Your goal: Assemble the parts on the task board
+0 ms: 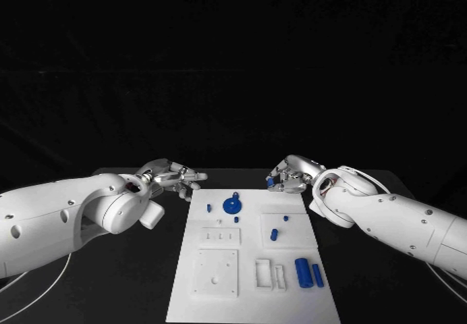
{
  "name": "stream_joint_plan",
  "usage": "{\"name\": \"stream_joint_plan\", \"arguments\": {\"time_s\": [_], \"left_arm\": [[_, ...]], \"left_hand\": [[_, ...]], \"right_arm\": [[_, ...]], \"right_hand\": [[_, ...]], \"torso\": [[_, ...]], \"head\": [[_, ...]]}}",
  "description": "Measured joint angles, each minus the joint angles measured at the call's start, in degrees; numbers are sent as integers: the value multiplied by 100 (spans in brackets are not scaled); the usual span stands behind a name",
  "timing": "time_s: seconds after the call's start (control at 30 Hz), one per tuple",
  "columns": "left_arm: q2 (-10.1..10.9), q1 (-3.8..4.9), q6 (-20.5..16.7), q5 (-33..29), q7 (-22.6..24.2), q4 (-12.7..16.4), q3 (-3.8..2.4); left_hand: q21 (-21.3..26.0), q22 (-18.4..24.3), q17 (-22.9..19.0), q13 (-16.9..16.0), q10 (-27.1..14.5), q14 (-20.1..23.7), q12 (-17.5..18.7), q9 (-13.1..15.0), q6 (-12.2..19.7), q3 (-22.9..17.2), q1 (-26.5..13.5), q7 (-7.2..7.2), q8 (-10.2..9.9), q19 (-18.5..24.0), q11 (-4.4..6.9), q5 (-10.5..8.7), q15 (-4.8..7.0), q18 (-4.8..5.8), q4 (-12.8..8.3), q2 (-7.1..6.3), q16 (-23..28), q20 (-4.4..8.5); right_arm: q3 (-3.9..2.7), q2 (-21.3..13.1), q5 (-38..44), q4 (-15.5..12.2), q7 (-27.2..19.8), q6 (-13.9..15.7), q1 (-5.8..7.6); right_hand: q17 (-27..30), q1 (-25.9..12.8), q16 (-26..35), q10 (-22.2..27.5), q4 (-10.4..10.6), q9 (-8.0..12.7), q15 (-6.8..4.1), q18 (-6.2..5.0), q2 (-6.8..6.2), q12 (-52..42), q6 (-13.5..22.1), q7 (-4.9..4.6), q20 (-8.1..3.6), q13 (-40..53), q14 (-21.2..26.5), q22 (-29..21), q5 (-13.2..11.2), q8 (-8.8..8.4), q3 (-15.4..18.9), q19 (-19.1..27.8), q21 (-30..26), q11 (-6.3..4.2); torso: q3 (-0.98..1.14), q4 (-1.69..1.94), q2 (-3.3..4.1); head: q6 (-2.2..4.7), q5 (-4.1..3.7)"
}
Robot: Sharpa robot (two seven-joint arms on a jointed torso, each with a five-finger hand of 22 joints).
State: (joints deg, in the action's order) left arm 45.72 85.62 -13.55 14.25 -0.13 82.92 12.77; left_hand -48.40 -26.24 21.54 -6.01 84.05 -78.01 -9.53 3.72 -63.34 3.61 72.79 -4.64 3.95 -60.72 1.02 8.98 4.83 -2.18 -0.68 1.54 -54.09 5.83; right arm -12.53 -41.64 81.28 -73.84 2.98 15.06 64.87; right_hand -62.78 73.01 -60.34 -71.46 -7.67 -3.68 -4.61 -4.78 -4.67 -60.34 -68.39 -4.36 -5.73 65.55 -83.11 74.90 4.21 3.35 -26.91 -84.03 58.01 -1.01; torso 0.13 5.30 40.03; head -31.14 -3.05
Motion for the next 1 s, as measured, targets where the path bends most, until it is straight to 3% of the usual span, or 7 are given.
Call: {"name": "stream_joint_plan", "arguments": {"time_s": [0.17, 0.3, 0.47, 0.67, 1.0], "left_arm": [[-274, 15, 8, 135, -465, -93, 24], [-500, 18, 1, 212, -792, -167, 35], [-668, 20, -2, 286, -1062, -243, 38], [-826, 21, -3, 366, -1293, -319, 41], [-987, 21, 3, 474, -1518, -410, 42]], "left_hand": [[-293, -207, 170, -73, 0, -64, -209, 0, 24, 52, -76, -2, 0, 0, 0, -62, 26, 0, 298, -76, -220, 6], [-317, -241, 196, -77, 0, -65, -212, -1, 24, 49, -192, -2, 0, 36, 0, -128, 26, 0, 452, -192, -219, 31], [-304, -223, 163, -60, 0, -64, -143, -1, -47, -66, -343, 39, 0, 65, 0, -311, 26, 0, 600, -343, -92, 2], [-250, -198, 137, -44, 0, -60, -10, -1, -151, -240, -460, 48, 0, 85, 0, -416, 22, 0, 773, -460, -3, -18], [-250, -192, 118, -40, 0, -41, 18, -2, -154, -258, -486, 46, 0, 85, -1, -416, 5, 0, 823, -486, 30, -19]], "right_arm": [[38, 174, 164, -246, 258, -20, 17], [105, 285, 300, -378, 478, -41, 19], [142, 404, 435, -480, 683, -49, 22], [171, 535, 566, -556, 860, -54, 27], [200, 677, 701, -638, 1018, -67, 32]], "right_hand": [[6, 0, 0, 0, 19, -1, 0, -1, -1, 29, 0, 0, 0, -13, 0, 0, -45, -5, -18, 0, 0, 0], [7, 0, 0, 0, 20, -1, 0, -1, -1, 29, 0, 0, 0, -18, 0, 0, -43, -14, -19, 0, 0, 0], [7, 0, 0, 0, 20, -1, 0, -1, -2, 29, 1, 1, 0, -20, 0, 0, 46, -10, -19, 0, 0, 0], [7, 0, 22, 0, 20, -2, 0, -1, -3, 29, 1, 1, 0, -26, 0, 0, 47, -8, -19, 0, 0, 1], [7, -8, 22, 0, 18, -3, 1, -1, -11, 50, 2, 2, 0, -26, 0, 5, 73, -6, -16, 0, 0, 1]], "torso": [[-19, -20, -44], [-36, -35, -73], [-54, -47, -95], [-55, -54, -104], [-51, -49, -105]], "head": [[-42, 76], [-70, 118], [-96, 154], [-102, 151], [-98, 125]]}}
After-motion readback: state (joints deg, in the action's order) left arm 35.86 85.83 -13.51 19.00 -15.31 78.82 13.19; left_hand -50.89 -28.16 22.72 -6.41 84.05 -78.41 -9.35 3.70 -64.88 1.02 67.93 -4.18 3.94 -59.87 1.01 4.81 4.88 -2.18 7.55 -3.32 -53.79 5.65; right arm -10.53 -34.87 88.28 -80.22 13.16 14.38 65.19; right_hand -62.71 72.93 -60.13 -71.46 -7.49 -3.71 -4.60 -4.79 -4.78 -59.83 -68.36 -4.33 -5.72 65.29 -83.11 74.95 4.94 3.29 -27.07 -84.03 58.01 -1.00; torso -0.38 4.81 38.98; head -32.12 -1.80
